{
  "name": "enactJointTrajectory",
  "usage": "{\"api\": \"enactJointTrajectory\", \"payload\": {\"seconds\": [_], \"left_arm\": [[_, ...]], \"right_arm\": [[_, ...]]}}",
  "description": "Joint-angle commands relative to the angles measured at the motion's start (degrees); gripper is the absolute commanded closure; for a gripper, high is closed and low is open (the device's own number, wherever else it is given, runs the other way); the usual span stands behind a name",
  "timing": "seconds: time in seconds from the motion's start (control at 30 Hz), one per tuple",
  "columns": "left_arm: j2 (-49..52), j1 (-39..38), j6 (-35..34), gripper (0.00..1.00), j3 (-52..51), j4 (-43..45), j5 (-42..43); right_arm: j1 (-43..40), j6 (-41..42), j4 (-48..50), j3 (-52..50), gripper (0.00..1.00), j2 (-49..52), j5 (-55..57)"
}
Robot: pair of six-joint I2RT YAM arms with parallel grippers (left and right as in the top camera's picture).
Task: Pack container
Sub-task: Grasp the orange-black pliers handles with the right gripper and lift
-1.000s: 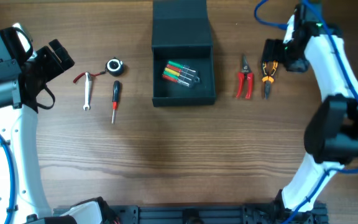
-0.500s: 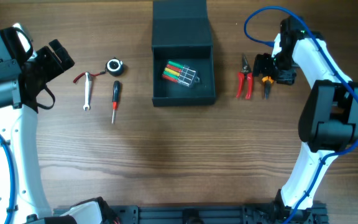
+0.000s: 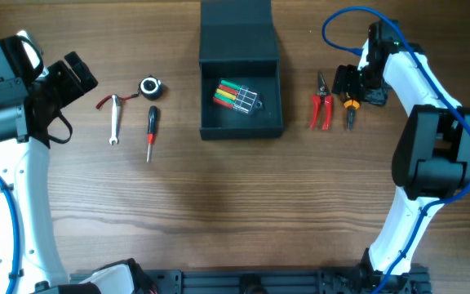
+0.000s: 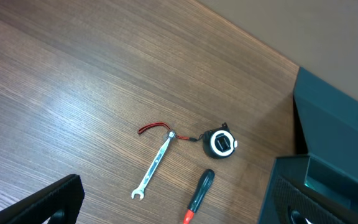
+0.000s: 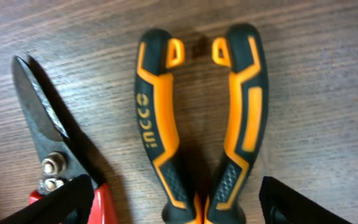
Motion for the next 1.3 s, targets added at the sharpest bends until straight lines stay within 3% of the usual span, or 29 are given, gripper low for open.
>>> {"api": "enactJointTrajectory", "payload": {"seconds": [0.0,0.33,1.1,1.27], "left_arm": [[0.24,0.33,1.33,0.0,1.29,0.09,-0.33],[0.24,0.33,1.33,0.0,1.29,0.09,-0.33],[0.24,0.33,1.33,0.0,1.29,0.09,-0.33],[0.24,0.33,1.33,0.0,1.29,0.09,-0.33]], "right_arm": [[-0.07,0.37,0.72,-0.31,0.16,0.96,-1.33],[-3.3,-2.21,-1.01,2.21,0.17,0.42,-2.8],[-7.13,1.36,0.09,2.16,0.17,0.52,0.63],[-7.06,2.8,2.45,2.16,0.24,0.55,0.63]]}}
